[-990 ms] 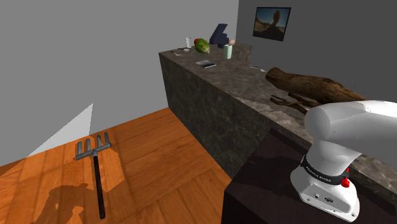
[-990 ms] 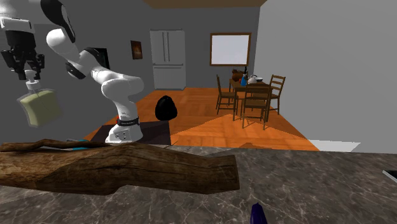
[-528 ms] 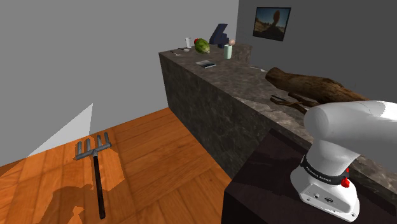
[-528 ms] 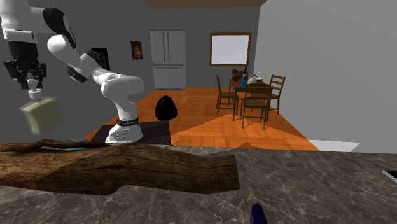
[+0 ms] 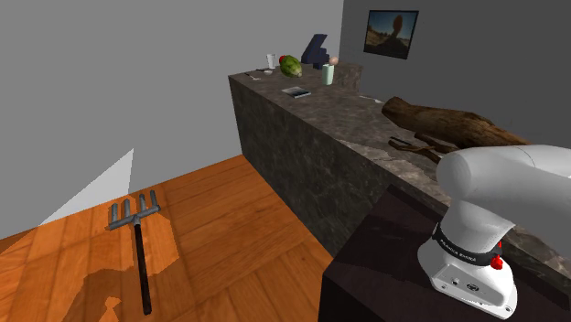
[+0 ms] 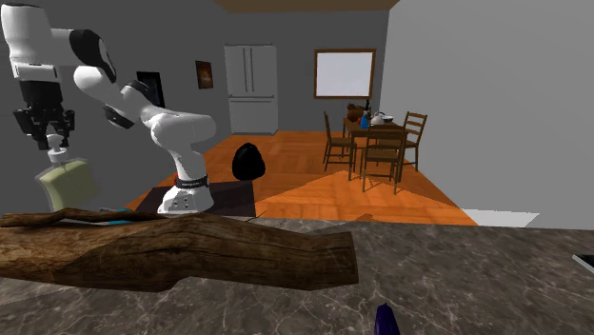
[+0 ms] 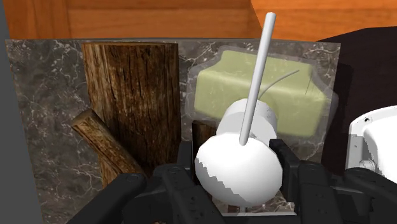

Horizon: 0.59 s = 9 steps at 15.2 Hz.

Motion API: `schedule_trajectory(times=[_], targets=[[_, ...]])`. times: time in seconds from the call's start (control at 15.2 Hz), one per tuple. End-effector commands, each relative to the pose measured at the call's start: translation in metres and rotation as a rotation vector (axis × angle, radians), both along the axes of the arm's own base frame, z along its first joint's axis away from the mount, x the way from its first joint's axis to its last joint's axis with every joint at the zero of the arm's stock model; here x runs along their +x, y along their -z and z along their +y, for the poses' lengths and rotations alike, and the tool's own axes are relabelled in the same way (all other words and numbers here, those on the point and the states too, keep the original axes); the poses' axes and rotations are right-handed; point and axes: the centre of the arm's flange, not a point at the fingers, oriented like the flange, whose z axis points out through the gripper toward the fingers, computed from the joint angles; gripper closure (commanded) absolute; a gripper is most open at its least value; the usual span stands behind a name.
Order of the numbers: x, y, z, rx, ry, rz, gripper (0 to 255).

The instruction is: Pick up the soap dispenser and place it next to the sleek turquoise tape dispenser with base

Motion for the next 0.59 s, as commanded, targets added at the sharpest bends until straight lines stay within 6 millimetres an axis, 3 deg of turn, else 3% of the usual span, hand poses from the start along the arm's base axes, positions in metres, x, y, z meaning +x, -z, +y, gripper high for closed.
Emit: schedule_trajectory(times=[0.0,0.53], targets=[[-0.001,0.011,0.0,-0.001,0.0,0.0,255],[-0.001,0.053,0.0,-0.001,0.0,0.0,255]])
